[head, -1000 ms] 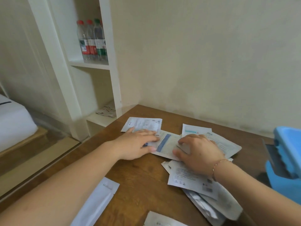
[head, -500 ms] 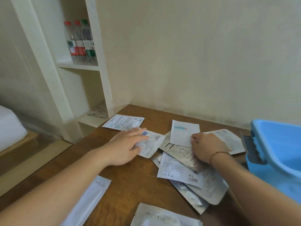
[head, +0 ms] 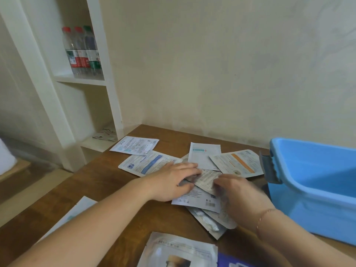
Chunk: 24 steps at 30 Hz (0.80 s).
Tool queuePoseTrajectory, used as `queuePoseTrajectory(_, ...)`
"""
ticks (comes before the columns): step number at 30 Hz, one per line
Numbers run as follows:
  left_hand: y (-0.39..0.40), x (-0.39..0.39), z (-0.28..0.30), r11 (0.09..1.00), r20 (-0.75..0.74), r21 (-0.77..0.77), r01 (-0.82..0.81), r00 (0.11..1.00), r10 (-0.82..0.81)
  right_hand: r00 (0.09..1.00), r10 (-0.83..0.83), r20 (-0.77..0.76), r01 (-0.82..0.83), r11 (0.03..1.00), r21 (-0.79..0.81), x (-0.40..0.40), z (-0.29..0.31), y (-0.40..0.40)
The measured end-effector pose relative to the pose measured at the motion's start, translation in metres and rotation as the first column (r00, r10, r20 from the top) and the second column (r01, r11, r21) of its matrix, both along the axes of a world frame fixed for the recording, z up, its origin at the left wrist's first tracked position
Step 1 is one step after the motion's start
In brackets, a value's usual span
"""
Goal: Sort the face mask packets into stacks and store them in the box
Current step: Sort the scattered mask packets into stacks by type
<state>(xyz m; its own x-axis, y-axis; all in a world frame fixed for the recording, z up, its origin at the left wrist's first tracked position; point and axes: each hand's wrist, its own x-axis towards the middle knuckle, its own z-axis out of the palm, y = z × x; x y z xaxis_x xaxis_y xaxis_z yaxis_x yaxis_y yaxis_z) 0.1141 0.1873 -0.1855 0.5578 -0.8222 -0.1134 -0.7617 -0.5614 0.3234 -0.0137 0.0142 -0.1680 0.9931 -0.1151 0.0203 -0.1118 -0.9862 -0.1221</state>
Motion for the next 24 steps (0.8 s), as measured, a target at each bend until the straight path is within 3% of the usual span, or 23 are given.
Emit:
queuePoseTrajectory(4, -0.001, -0.006, 0.004, 1.0, 0.002, 0.003, -0.022, 1.0, 0.022, 0.993, 0.091, 0.076, -0.071, 0.968, -0.241, -0.003, -0.006, -0.006)
queuePoseTrajectory(8, 0.001, -0.02, 0.009, 0.998, 0.003, -0.046, -0.042, 0.999, 0.042, 0.952, 0.228, 0.205, -0.145, 0.923, -0.356, -0.005, -0.01, -0.005)
queuePoseTrajectory(12, 0.015, -0.035, 0.011, 0.993, 0.044, -0.12, -0.021, 0.999, 0.027, 0.797, 0.399, 0.452, -0.242, 0.898, -0.367, -0.022, -0.007, 0.005)
queuePoseTrajectory(16, 0.023, -0.045, 0.003, 0.987, 0.161, -0.149, 0.065, 0.986, -0.04, 0.657, 0.532, 0.535, -0.373, 0.845, -0.383, -0.05, 0.0, 0.016)
queuePoseTrajectory(21, 0.022, -0.057, -0.001, 0.987, 0.257, -0.125, 0.102, 0.964, -0.067, 0.663, 0.562, 0.494, -0.41, 0.825, -0.389, -0.058, -0.014, 0.017)
queuePoseTrajectory(24, 0.027, -0.06, 0.0, 0.978, 0.238, -0.181, 0.108, 0.969, -0.063, 0.661, 0.52, 0.541, -0.411, 0.854, -0.319, -0.064, -0.007, 0.012)
